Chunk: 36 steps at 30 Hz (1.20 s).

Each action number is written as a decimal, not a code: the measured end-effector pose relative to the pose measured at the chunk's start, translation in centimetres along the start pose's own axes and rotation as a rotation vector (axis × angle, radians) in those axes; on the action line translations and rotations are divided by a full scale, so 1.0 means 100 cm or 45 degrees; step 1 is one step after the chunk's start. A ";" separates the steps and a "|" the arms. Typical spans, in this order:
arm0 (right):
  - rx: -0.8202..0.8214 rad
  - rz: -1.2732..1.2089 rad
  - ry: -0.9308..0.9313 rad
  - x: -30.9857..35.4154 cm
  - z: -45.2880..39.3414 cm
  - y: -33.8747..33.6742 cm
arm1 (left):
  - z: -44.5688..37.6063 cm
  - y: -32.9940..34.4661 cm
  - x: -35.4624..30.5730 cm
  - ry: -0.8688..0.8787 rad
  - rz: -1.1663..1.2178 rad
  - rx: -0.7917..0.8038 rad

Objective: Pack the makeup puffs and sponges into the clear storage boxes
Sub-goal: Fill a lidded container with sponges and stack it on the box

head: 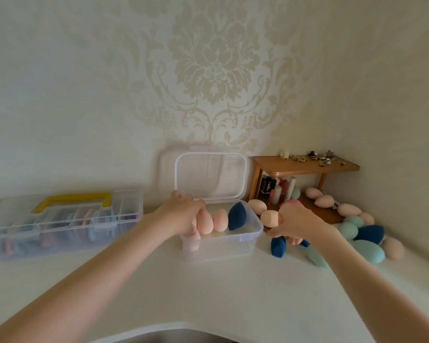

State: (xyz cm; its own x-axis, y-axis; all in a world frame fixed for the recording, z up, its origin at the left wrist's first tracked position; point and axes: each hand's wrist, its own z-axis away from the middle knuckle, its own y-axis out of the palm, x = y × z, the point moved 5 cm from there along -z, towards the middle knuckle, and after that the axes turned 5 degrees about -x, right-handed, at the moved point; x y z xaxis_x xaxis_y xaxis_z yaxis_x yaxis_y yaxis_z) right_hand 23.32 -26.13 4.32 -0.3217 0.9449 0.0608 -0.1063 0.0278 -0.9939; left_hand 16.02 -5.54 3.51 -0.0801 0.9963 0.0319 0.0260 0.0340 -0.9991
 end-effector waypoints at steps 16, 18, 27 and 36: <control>0.038 -0.511 -0.537 0.097 0.006 0.003 | 0.000 0.006 -0.001 -0.050 0.052 -0.055; -0.032 -0.357 -0.515 0.103 0.001 0.012 | 0.002 0.006 0.000 -0.053 0.114 -0.091; -0.056 -0.231 -0.586 0.136 -0.001 0.023 | 0.003 0.000 0.003 -0.035 0.219 -0.077; -0.168 -0.709 -0.341 0.082 -0.014 -0.015 | -0.008 0.010 -0.004 -0.200 -0.095 -0.165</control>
State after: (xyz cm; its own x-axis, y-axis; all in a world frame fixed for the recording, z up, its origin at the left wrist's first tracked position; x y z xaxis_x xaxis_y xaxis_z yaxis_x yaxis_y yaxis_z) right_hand 22.15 -17.91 6.14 -0.4776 0.6635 0.5759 -0.2142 0.5478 -0.8087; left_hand 16.91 -5.87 2.52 -0.2408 0.9664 0.0903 0.1417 0.1270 -0.9817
